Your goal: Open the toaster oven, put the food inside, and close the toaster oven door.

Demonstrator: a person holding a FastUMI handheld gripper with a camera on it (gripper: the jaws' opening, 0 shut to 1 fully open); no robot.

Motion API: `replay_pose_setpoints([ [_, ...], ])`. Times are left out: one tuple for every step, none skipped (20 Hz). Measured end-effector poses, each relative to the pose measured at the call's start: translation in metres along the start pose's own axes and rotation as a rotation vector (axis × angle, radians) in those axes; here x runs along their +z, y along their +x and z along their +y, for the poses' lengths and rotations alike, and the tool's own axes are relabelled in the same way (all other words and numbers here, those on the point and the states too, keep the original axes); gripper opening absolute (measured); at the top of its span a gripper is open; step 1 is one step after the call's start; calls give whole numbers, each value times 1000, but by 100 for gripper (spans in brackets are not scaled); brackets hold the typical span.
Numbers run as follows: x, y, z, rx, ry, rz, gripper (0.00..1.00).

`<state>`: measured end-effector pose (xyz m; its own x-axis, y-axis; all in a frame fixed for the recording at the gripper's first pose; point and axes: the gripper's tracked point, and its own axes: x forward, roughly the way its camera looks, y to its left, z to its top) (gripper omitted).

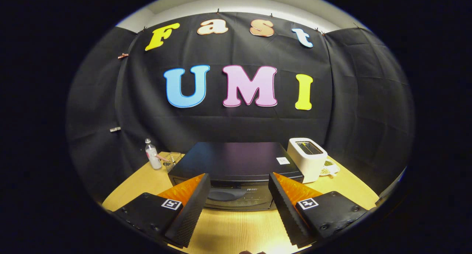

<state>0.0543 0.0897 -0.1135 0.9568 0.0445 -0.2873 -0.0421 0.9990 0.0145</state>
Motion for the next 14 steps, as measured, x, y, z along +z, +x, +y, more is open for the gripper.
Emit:
replay_pose_setpoints([
  [-4, 7, 3, 1, -3, 13, 98],
  [-7, 14, 6, -2, -6, 21, 98],
  [-10, 21, 7, -6, -9, 29, 98],
  [-12, 27, 10, -9, -9, 36, 98],
  [-16, 34, 12, -11, -7, 45, 98],
  [-20, 40, 16, -11, -4, 56, 98],
  [-25, 45, 19, -14, -3, 67, 98],
  [-29, 50, 23, -16, -6, 78, 98],
  [-35, 53, 27, -18, -12, 89, 98],
  [-39, 58, 29, -20, -16, 100, 98],
  [-46, 61, 30, -22, -20, 114, 98],
  [-52, 64, 31, -26, -23, 129, 98],
  [-51, 68, 31, -28, -11, 121, 98],
  [-51, 73, 30, -36, -5, 125, 98],
])
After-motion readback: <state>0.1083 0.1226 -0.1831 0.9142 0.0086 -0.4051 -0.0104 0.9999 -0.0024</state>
